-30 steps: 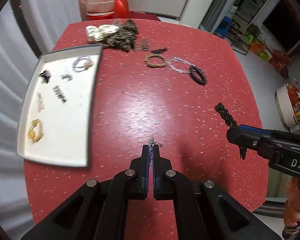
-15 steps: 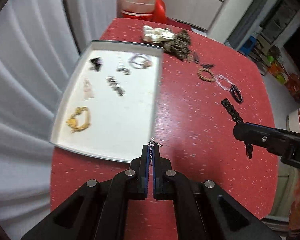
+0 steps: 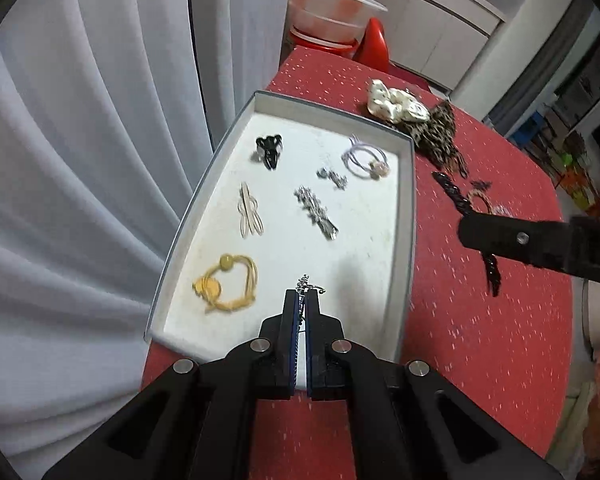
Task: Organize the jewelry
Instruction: 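Carry the black clip with right while left carries the silver charm over the tray, then open both grippers to release the black clip and silver charm into the tray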
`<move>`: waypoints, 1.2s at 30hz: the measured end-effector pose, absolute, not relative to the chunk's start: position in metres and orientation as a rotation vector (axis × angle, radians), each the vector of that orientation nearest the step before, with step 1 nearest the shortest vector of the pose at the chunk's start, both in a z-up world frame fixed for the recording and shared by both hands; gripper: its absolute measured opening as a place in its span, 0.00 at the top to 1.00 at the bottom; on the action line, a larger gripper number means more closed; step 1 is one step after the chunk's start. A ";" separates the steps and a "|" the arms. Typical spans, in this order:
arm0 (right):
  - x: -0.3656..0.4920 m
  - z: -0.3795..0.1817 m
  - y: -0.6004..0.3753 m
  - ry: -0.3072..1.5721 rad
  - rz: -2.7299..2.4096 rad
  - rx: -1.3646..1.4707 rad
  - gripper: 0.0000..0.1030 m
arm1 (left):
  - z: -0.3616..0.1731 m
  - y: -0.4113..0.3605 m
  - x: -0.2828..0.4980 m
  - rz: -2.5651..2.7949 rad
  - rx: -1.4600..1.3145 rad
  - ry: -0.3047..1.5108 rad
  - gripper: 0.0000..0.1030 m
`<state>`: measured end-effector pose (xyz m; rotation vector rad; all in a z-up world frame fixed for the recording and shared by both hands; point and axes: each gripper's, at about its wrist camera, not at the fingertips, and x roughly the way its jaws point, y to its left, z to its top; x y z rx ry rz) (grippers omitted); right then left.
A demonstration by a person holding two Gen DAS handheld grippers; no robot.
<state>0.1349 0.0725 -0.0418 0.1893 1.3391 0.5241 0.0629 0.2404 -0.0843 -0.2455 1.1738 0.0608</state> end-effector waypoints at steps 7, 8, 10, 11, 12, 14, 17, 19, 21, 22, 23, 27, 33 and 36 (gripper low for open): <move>0.169 -0.074 0.096 1.368 0.497 0.170 0.65 | -0.115 0.246 0.089 0.070 -0.246 1.178 0.97; 0.173 -0.082 0.099 1.377 0.489 0.160 0.65 | -0.120 0.246 0.092 0.072 -0.245 1.182 0.97; 0.180 -0.098 0.105 1.392 0.480 0.143 0.65 | -0.131 0.245 0.096 0.081 -0.243 1.188 0.97; 0.183 -0.103 0.107 1.395 0.476 0.134 0.65 | -0.137 0.245 0.098 0.085 -0.241 1.193 0.97; 0.186 -0.111 0.110 1.397 0.468 0.118 0.65 | -0.142 0.245 0.099 0.089 -0.237 1.195 0.97; 0.188 -0.121 0.115 1.392 0.464 0.088 0.65 | -0.149 0.244 0.101 0.094 -0.226 1.199 0.97; 0.187 -0.133 0.122 1.388 0.456 0.029 0.65 | -0.160 0.240 0.102 0.102 -0.204 1.216 0.97; 0.186 -0.139 0.125 1.388 0.454 0.005 0.65 | -0.165 0.239 0.102 0.105 -0.196 1.227 0.97; 0.185 -0.142 0.129 1.385 0.457 -0.015 0.65 | -0.169 0.237 0.102 0.109 -0.184 1.231 0.97; 0.185 -0.142 0.130 1.384 0.456 -0.022 0.65 | -0.170 0.235 0.101 0.110 -0.165 1.224 0.97; 0.185 -0.144 0.132 1.385 0.454 -0.027 0.65 | -0.170 0.233 0.102 0.110 -0.150 1.222 0.97; 0.185 -0.151 0.131 1.402 0.455 -0.009 0.65 | -0.171 0.227 0.101 0.114 -0.110 1.216 0.97; 0.184 -0.154 0.131 1.409 0.459 -0.011 0.63 | -0.170 0.221 0.101 0.114 -0.084 1.219 0.97; 0.188 -0.158 0.130 1.427 0.463 0.022 0.63 | -0.171 0.219 0.105 0.114 -0.086 1.229 0.97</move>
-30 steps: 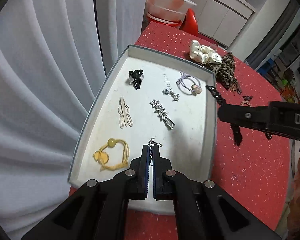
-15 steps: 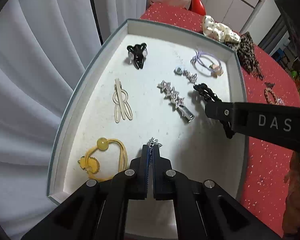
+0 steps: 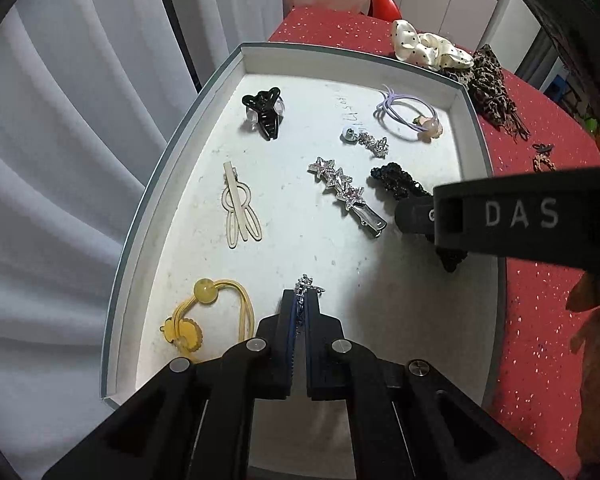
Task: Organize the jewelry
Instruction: 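Open both grippers to release the black clip and silver charm into the tray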
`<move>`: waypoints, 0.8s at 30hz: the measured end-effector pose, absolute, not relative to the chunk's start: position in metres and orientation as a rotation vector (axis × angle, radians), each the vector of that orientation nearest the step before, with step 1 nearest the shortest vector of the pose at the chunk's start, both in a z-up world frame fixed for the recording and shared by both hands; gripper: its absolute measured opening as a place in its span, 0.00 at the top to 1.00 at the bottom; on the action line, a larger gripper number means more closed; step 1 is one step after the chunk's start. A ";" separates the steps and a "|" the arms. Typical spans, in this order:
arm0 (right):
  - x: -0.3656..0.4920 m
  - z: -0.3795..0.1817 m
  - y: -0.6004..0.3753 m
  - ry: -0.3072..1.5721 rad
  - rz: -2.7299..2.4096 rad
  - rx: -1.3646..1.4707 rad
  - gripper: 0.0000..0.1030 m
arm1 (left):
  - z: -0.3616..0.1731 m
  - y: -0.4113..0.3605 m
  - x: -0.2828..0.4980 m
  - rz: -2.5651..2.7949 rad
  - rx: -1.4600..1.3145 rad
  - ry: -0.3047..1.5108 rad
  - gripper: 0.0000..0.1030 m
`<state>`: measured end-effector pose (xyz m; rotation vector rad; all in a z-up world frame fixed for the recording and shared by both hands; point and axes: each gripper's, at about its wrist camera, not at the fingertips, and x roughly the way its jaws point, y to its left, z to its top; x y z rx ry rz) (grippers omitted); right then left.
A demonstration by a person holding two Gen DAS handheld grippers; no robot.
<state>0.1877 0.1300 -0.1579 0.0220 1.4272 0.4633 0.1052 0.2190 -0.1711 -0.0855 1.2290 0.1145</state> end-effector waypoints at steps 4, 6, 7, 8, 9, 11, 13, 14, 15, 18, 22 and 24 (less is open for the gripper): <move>0.186 -0.157 0.131 1.440 0.479 0.024 0.61 | -0.172 0.216 0.109 0.114 -0.077 1.238 0.97; 0.184 -0.155 0.131 1.445 0.486 0.031 0.58 | -0.172 0.216 0.110 0.117 -0.075 1.242 0.97; 0.183 -0.155 0.132 1.447 0.487 0.037 0.56 | -0.172 0.215 0.111 0.120 -0.074 1.245 0.97; 0.184 -0.155 0.133 1.448 0.487 0.040 0.56 | -0.172 0.216 0.110 0.123 -0.072 1.246 0.97; 0.184 -0.153 0.131 1.447 0.488 0.044 0.55 | -0.171 0.215 0.110 0.126 -0.069 1.246 0.97; 0.184 -0.149 0.130 1.442 0.491 0.054 0.54 | -0.170 0.214 0.111 0.129 -0.060 1.244 0.97; 0.184 -0.145 0.127 1.432 0.493 0.062 0.51 | -0.168 0.214 0.110 0.129 -0.056 1.239 0.97; 0.185 -0.141 0.126 1.424 0.492 0.071 0.51 | -0.167 0.215 0.109 0.130 -0.054 1.238 0.96; 0.186 -0.139 0.124 1.418 0.490 0.077 0.50 | -0.167 0.215 0.108 0.132 -0.054 1.239 0.96; 0.187 -0.129 0.115 1.394 0.472 0.096 0.48 | -0.165 0.216 0.107 0.127 -0.057 1.245 0.96; 0.185 -0.120 0.105 1.375 0.465 0.114 0.48 | -0.161 0.215 0.102 0.123 -0.030 1.245 0.96; 0.182 -0.116 0.101 1.366 0.454 0.109 0.48 | -0.160 0.214 0.101 0.118 -0.031 1.243 0.96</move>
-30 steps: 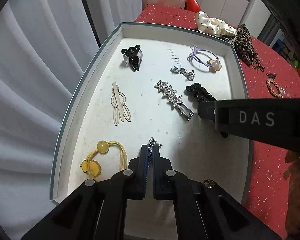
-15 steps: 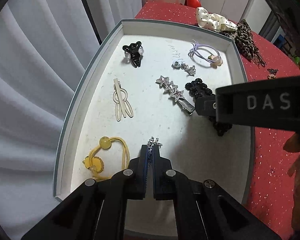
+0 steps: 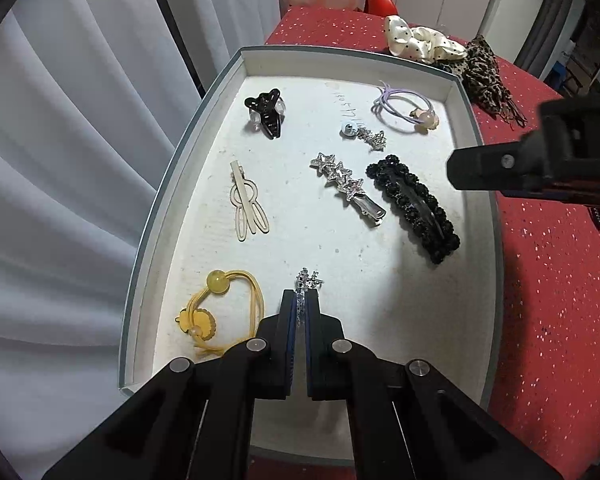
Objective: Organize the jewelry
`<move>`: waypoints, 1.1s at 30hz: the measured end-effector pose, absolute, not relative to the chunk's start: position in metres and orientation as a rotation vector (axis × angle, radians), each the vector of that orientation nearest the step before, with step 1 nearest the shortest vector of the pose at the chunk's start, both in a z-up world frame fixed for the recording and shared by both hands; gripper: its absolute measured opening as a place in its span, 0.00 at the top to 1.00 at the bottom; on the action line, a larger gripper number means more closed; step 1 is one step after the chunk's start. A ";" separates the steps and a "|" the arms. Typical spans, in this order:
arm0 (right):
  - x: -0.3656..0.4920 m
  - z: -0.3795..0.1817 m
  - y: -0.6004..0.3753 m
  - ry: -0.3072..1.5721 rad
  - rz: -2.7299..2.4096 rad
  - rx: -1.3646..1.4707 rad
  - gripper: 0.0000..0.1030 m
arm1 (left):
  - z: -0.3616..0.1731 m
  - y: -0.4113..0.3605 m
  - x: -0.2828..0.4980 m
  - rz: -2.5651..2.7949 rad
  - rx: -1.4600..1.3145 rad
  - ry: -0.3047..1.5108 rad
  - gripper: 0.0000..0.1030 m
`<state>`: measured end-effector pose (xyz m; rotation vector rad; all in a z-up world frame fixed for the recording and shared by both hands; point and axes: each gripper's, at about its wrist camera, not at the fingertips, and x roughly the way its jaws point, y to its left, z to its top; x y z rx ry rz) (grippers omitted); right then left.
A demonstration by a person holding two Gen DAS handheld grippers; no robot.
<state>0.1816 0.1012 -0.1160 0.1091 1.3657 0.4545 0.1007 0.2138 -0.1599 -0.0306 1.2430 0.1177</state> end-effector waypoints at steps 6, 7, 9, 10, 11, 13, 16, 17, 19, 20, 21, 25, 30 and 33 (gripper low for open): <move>0.171 -0.102 0.086 1.353 0.445 0.133 0.48 | -0.153 0.209 0.092 0.125 -0.033 1.238 0.96; 0.169 -0.100 0.082 1.352 0.443 0.134 0.48 | -0.153 0.208 0.090 0.128 -0.027 1.238 0.96; 0.166 -0.097 0.077 1.350 0.438 0.136 0.48 | -0.151 0.206 0.085 0.133 -0.025 1.240 0.67; 0.165 -0.096 0.076 1.349 0.435 0.136 0.48 | -0.150 0.207 0.082 0.145 -0.031 1.238 0.11; 0.166 -0.098 0.077 1.349 0.433 0.136 0.48 | -0.147 0.209 0.080 0.166 -0.032 1.217 0.00; 0.164 -0.098 0.073 1.352 0.427 0.136 0.48 | -0.138 0.209 0.076 0.179 -0.027 1.173 0.00; 0.161 -0.101 0.070 1.355 0.416 0.137 0.48 | -0.138 0.208 0.073 0.181 -0.035 1.187 0.00; 0.159 -0.102 0.069 1.358 0.414 0.138 0.48 | -0.138 0.208 0.073 0.184 -0.033 1.190 0.00; 0.156 -0.103 0.067 1.363 0.412 0.136 0.48 | -0.141 0.212 0.077 0.189 -0.037 1.199 0.00; 0.153 -0.103 0.067 1.366 0.412 0.126 0.48 | -0.139 0.212 0.076 0.192 -0.038 1.202 0.00; 0.152 -0.103 0.069 1.367 0.412 0.118 0.48 | -0.137 0.212 0.074 0.195 -0.040 1.204 0.00; 0.140 -0.102 0.072 1.380 0.418 0.097 0.35 | -0.126 0.215 0.069 0.208 -0.053 1.218 0.00; 0.123 -0.093 0.074 1.389 0.430 0.071 0.26 | -0.108 0.223 0.056 0.237 -0.073 1.224 0.00; 0.110 -0.081 0.072 1.384 0.441 0.049 0.23 | -0.095 0.225 0.045 0.256 -0.079 1.223 0.00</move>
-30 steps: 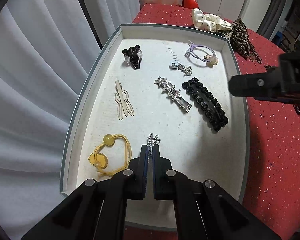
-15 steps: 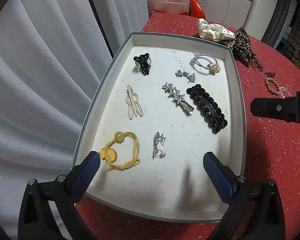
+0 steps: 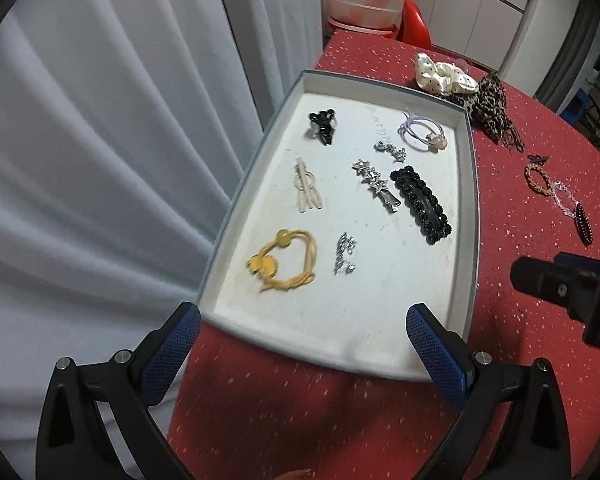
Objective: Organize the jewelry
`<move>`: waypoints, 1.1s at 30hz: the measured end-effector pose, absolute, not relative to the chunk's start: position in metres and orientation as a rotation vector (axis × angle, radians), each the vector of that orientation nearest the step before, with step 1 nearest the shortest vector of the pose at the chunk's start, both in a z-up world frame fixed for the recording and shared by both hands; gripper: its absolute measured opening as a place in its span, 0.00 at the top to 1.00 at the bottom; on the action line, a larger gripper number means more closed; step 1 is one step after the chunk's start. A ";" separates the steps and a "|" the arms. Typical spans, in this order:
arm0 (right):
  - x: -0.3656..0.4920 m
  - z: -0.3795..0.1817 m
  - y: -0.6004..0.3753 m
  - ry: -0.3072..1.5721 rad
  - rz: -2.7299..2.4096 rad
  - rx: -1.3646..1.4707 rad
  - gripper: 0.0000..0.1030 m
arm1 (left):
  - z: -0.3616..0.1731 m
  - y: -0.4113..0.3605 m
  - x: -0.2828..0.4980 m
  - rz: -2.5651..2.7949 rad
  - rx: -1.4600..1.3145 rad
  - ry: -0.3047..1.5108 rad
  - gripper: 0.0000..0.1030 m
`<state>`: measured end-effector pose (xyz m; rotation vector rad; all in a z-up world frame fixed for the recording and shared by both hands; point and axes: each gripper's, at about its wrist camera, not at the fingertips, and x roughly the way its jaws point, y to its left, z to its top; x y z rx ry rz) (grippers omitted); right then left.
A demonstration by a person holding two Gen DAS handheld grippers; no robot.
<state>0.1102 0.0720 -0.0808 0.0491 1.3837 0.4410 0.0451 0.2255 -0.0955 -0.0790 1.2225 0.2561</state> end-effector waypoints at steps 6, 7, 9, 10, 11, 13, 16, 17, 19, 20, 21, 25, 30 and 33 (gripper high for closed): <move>0.088 -0.058 0.064 1.365 0.434 0.005 0.17 | -0.068 0.226 0.022 0.277 -0.099 1.214 0.00; 0.082 -0.052 0.063 1.354 0.435 -0.010 0.17 | -0.062 0.226 0.018 0.279 -0.106 1.210 0.00; 0.073 -0.041 0.062 1.332 0.438 -0.038 0.16 | -0.052 0.225 0.012 0.281 -0.112 1.202 0.00; 0.068 -0.034 0.062 1.316 0.442 -0.054 0.09 | -0.045 0.225 0.009 0.283 -0.114 1.195 0.00; 0.064 -0.028 0.061 1.300 0.445 -0.067 0.03 | -0.040 0.225 0.006 0.284 -0.116 1.189 0.00; 0.056 -0.015 0.061 1.261 0.456 -0.082 0.00 | -0.029 0.225 0.001 0.288 -0.120 1.176 0.00; 0.045 0.003 0.061 1.214 0.447 -0.105 0.00 | -0.013 0.225 -0.006 0.301 -0.126 1.160 0.00; 0.044 0.007 0.061 1.207 0.443 -0.109 0.00 | -0.009 0.225 -0.008 0.308 -0.129 1.155 0.00; 0.040 0.018 0.060 1.187 0.424 -0.115 0.00 | 0.001 0.226 -0.012 0.320 -0.139 1.144 0.00; 0.039 0.022 0.059 1.180 0.422 -0.111 0.00 | 0.005 0.227 -0.014 0.327 -0.142 1.139 0.00; 0.038 0.025 0.059 1.177 0.422 -0.108 0.00 | 0.008 0.228 -0.016 0.335 -0.145 1.135 0.00; 0.035 0.038 0.057 1.149 0.416 -0.104 0.00 | 0.018 0.231 -0.021 0.358 -0.156 1.127 0.00; 0.035 0.048 0.056 1.129 0.414 -0.107 0.00 | 0.025 0.229 -0.025 0.360 -0.150 1.119 0.00; 0.036 0.050 0.057 1.125 0.415 -0.107 0.00 | 0.028 0.227 -0.027 0.364 -0.141 1.114 0.00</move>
